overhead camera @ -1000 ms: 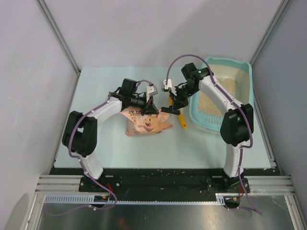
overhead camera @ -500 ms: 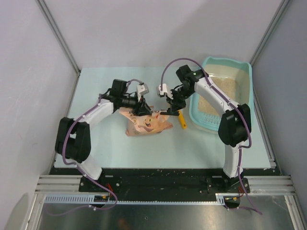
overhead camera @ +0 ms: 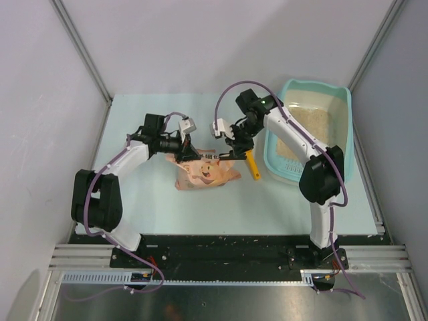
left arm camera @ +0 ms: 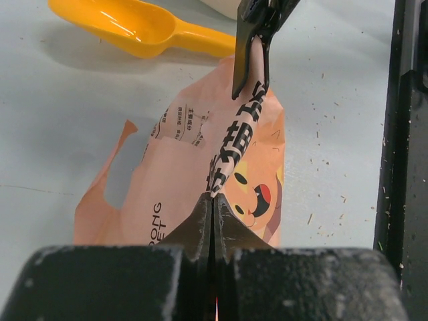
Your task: Fill the litter box with clean litter
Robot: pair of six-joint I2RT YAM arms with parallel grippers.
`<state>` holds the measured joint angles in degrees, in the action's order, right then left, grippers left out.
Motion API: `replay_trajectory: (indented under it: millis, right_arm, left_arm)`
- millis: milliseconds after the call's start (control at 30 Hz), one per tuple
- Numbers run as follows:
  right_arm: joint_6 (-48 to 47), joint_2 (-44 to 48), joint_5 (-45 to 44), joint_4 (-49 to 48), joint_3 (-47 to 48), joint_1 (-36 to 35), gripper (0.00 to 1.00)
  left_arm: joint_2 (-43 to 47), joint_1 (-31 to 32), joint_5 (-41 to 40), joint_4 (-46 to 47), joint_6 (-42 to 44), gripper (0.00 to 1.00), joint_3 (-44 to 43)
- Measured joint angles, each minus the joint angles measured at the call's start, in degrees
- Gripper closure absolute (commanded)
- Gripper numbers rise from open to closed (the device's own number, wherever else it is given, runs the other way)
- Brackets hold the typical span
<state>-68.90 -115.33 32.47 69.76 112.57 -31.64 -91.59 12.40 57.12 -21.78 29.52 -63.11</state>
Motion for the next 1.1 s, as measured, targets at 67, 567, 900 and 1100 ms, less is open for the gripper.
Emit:
replay_trajectory:
  millis: [67, 567, 900, 1100]
  right_arm:
    - [0.09, -0.66, -0.24, 0.76, 1.07, -0.04, 1.00]
    - [-0.31, -1.57, -4.44, 2.16, 3.15, -1.31, 1.00]
    - [-0.81, -1.11, -9.18, 1.38, 3.13, -3.28, 1.00]
    - [1.84, -1.11, -4.68, 1.70, 3.43, -0.63, 1.00]
  left_arm:
    - [0.00, -0.07, 0.09, -0.02, 0.00, 1.00, 0.00]
    - [0.00, -0.04, 0.15, -0.07, 0.02, 1.00, 0.00]
    - [-0.02, -0.04, 0.11, -0.55, -0.02, 1.00, -0.35]
    - [-0.02, -0.04, 0.09, -1.01, -0.04, 1.00, -0.87]
